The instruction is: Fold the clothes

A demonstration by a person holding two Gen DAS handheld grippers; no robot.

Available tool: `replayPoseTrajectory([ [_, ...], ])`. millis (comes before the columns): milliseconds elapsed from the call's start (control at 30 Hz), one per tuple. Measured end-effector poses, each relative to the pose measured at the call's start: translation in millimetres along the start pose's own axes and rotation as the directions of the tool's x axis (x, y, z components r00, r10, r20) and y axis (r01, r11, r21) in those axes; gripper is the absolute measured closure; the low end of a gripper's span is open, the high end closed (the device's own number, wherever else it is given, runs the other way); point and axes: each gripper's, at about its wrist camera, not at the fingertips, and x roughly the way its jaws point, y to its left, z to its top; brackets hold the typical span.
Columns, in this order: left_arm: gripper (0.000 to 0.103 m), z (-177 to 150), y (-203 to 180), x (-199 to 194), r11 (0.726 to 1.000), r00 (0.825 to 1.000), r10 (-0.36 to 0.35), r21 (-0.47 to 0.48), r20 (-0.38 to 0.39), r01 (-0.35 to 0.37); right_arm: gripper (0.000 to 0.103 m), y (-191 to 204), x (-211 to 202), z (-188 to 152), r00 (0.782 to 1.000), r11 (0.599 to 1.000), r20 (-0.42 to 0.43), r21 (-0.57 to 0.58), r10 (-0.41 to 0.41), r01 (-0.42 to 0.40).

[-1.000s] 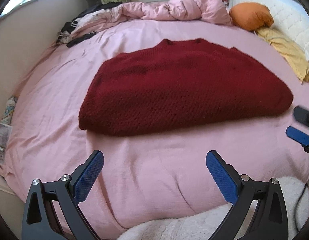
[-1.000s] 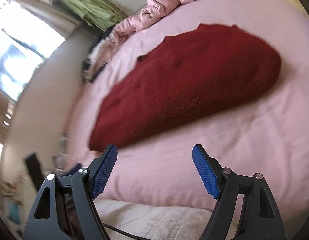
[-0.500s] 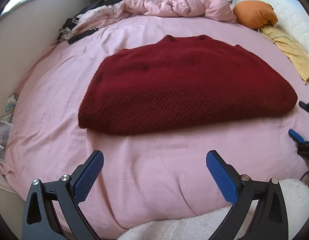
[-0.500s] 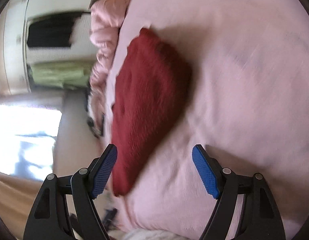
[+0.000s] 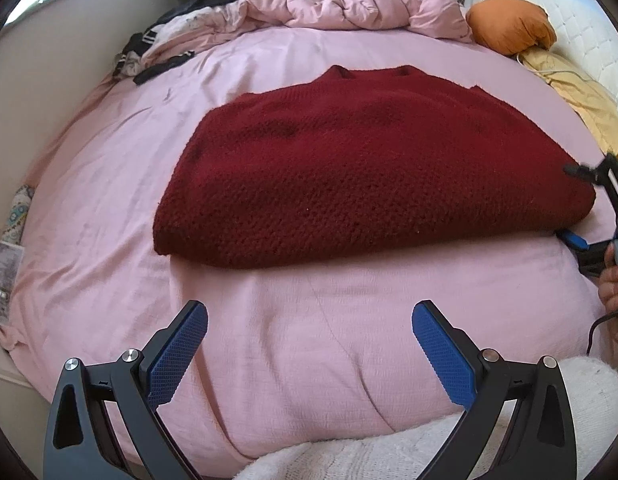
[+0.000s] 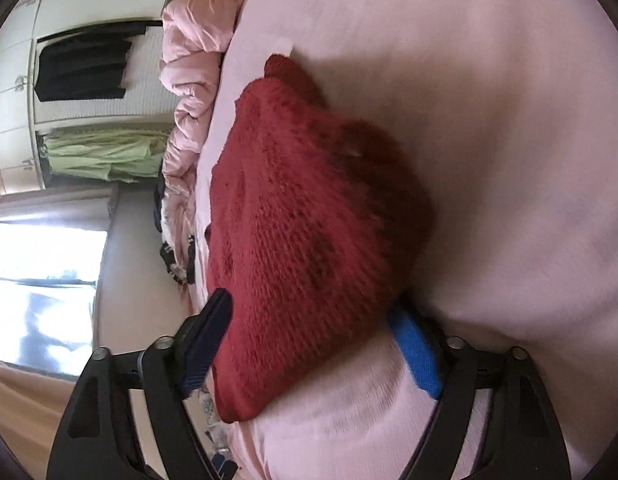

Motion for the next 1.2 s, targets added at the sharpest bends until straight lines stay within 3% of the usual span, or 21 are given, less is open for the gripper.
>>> replayPoseTrajectory([
  [67,0.0,0.1,0.0,0.1,1.0,1.0,0.002,0.003,-0.001,-0.002,0.0,8.4,7.6,4.5,1.0,1.0,-0.007,-0.001,0.019,-0.019],
  [167,0.0,0.0,-0.2,0.1,1.0,1.0,0.005,0.009,-0.003,-0.005,0.0,18.8,23.2,11.7,1.0,0.998,-0.022,-0.061,-0.009,0.008],
  [267,0.0,0.7,1.6,0.3,1.0,1.0,0.0,0.006,-0.005,0.0,0.0,22.5,29.7,18.7,0.998,0.995,-0.024,-0.081,0.053,-0.054],
  [333,0.0,1.3,2.4,1.9,1.0,1.0,-0.004,0.0,-0.008,0.004,0.008,20.1,29.5,24.4,0.99,0.988,-0.019,-0.072,0.138,-0.139],
  [400,0.0,1.6,2.7,3.2,1.0,1.0,-0.009,-0.003,-0.014,0.009,0.04,8.3,29.4,33.8,0.982,0.982,0.0,-0.041,0.186,-0.186],
  [433,0.0,1.6,2.6,3.5,1.0,1.0,-0.009,-0.004,-0.016,0.009,0.05,-2.1,31.8,37.3,0.98,0.98,0.006,-0.021,0.198,-0.198],
  [467,0.0,1.5,2.8,3.6,1.0,1.0,-0.009,-0.005,-0.017,0.009,0.081,-12.7,34.1,38.7,0.98,0.98,0.01,-0.008,0.199,-0.199],
  [500,0.0,1.7,2.6,3.9,1.0,1.0,-0.01,-0.006,-0.018,0.01,0.083,-28.8,36.9,38.2,0.97,0.97,0.011,-0.009,0.242,-0.242],
  [533,0.0,1.3,2.4,4.4,1.0,1.0,-0.01,-0.006,-0.019,0.01,0.083,-32.2,35.0,36.7,0.959,0.959,0.018,-0.034,0.284,-0.283],
  [667,0.0,3.4,-2.2,6.4,1.0,0.999,-0.014,0.02,-0.031,0.015,0.083,-26.5,36.1,32.8,0.967,0.965,0.035,-0.077,0.254,-0.25],
  [767,0.0,19.6,-13.1,15.5,0.995,0.996,-0.064,0.072,-0.06,0.068,0.083,-25.4,36.0,30.4,0.965,0.961,0.043,-0.103,0.26,-0.255],
  [867,0.0,58.9,-26.4,18.5,0.996,0.998,-0.046,0.08,0.04,0.043,0.083,-20.9,37.7,27.4,0.967,0.961,0.061,-0.147,0.247,-0.236],
  [933,0.0,91.8,-35.7,20.6,0.998,0.986,-0.033,0.061,0.165,0.023,0.083,-20.2,38.4,27.1,0.969,0.962,0.062,-0.151,0.241,-0.229],
  [967,0.0,104.1,-39.7,26.0,0.999,0.983,-0.014,0.053,0.182,0.004,0.083,-21.8,36.6,28.2,0.968,0.961,0.06,-0.15,0.242,-0.231],
  [1033,0.0,129.2,-50.2,47.8,0.999,0.984,-0.016,0.037,0.179,0.009,0.083,-21.4,36.5,28.6,0.969,0.961,0.056,-0.152,0.242,-0.231],
  [1100,0.0,140.4,-60.2,76.9,0.997,0.984,-0.075,0.019,0.163,0.073,0.083,-22.3,36.6,30.1,0.97,0.961,0.052,-0.159,0.239,-0.228],
  [1200,0.0,125.9,-80.3,147.6,0.995,0.997,-0.066,0.081,0.047,0.062,0.083,-23.9,36.6,30.2,0.97,0.959,0.049,-0.169,0.239,-0.228],
])
